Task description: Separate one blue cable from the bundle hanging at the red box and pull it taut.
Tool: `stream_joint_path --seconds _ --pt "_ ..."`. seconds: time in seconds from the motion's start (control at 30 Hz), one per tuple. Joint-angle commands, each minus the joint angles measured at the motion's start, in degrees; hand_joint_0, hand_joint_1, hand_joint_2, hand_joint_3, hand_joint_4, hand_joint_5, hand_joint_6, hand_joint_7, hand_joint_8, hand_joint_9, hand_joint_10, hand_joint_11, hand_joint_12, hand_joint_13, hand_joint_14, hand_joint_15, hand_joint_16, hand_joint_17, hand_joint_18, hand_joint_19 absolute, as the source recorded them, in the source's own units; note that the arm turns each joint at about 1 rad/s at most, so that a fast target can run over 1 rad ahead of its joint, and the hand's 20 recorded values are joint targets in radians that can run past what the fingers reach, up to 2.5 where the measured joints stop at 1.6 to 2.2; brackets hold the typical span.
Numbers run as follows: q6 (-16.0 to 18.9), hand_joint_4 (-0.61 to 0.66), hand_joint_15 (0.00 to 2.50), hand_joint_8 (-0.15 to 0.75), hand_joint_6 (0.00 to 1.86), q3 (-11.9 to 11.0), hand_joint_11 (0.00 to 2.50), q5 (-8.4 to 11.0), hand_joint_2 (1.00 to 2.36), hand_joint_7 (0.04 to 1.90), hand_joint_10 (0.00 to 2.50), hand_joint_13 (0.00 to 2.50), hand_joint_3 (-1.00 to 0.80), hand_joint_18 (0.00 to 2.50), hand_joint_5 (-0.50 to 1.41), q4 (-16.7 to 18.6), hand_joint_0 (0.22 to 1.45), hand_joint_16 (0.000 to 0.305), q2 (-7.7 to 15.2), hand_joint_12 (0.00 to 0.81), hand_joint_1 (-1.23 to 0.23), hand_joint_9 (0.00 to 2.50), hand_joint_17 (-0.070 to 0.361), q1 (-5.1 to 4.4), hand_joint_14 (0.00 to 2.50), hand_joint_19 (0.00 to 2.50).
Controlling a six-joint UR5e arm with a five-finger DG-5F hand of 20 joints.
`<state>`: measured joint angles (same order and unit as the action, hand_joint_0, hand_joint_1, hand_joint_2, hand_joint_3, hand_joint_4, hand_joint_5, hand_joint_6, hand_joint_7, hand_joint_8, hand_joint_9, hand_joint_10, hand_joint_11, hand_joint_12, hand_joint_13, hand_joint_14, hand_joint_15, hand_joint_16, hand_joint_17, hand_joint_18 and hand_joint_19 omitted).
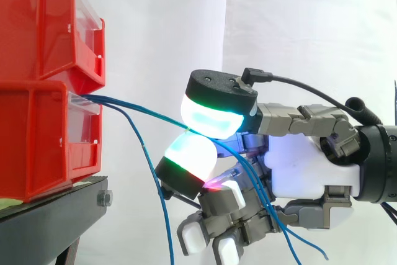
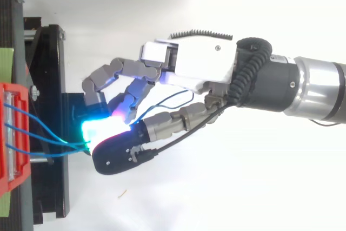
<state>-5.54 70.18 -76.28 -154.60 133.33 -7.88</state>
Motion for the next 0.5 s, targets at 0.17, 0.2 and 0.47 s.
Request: stream_joint_path --seconds 0.17,0.2,0.47 --pt "0.7 0.13 0.69 0.329 0.92 0.0 1.08 -0.01 1.01 1.26 0.02 0.82 -0.36 0.79 -0.22 -1.0 0.73 0.048 0.0 0.397 -0.86 0.94 0.107 -0.47 0.02 0.73" --pt "0.7 0.13 0.70 0.329 0.92 0.0 1.08 0.07 1.01 1.26 0.02 0.82 -0.40 0.80 -0.22 -1.0 0.74 0.047 0.0 0.395 -0.86 0.93 0.106 -0.47 0.03 0.73" --pt "0.7 0.15 0.70 0.331 0.92 0.0 1.09 0.07 1.00 1.24 0.02 0.84 -0.50 0.81 -0.21 -1.0 0.74 0.047 0.0 0.391 -0.86 0.96 0.105 -0.56 0.02 0.72"
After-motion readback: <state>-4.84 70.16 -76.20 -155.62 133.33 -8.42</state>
